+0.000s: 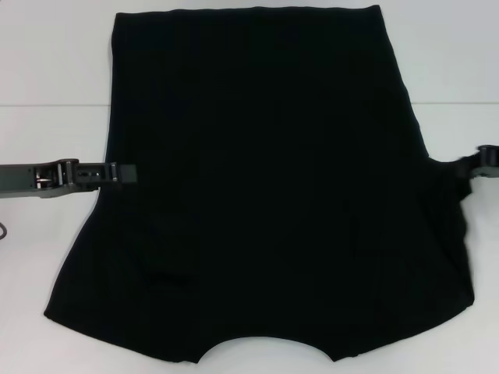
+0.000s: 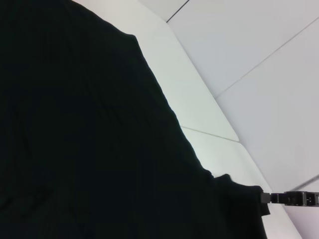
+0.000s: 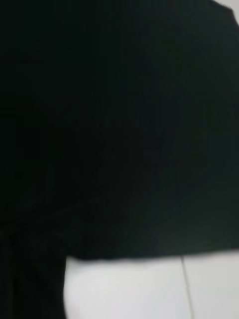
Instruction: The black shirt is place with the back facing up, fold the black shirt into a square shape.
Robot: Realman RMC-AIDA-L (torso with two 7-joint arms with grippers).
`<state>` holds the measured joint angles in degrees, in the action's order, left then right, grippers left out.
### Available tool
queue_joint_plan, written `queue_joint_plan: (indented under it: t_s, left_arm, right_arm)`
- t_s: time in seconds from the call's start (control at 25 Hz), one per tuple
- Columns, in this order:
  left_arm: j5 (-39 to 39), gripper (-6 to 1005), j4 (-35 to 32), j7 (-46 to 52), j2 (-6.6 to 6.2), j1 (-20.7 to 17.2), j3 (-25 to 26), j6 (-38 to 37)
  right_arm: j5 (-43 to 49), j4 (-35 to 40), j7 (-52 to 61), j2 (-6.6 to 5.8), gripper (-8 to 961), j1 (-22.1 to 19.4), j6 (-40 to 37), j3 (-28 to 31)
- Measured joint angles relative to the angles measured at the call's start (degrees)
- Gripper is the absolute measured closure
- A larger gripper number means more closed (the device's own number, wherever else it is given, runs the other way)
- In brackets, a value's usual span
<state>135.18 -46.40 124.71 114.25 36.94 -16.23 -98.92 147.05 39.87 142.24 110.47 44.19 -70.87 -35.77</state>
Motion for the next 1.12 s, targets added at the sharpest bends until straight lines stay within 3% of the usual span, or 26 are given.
queue_joint_plan:
  t_s: [0.2, 0.52, 0.84, 1.04, 1.12]
  left_arm:
    - [-0.12, 463, 0.00, 0.01, -0.12, -0.04, 0.17, 0.20]
    - [-0.86, 463, 0.00, 0.00, -0.40, -0.42, 0.24, 0.88]
    - [-0.86, 463, 0.00, -0.28, -0.51, -0.47, 0.24, 1.27]
    - [-0.86, 464, 0.00, -0.35, -0.52, -0.42, 0.24, 1.27]
    - [-0.86, 464, 0.00, -0.31, -0.52, -0.50, 0.24, 1.27]
  right_arm:
    - [0.18, 1.04, -1.17, 1.98, 943, 2.50, -0.53, -8.39]
    - [0.45, 2.67, -3.24, 3.77, 935, 4.46, -0.90, -21.24]
    - [0.11, 6.18, -4.52, 4.49, 872, 4.38, -1.53, -22.85]
    - [0.35, 6.16, -4.40, 4.26, 833, 5.00, -1.70, -23.05]
    - [0.40, 6.52, -4.64, 4.17, 737, 5.06, -1.70, -23.02]
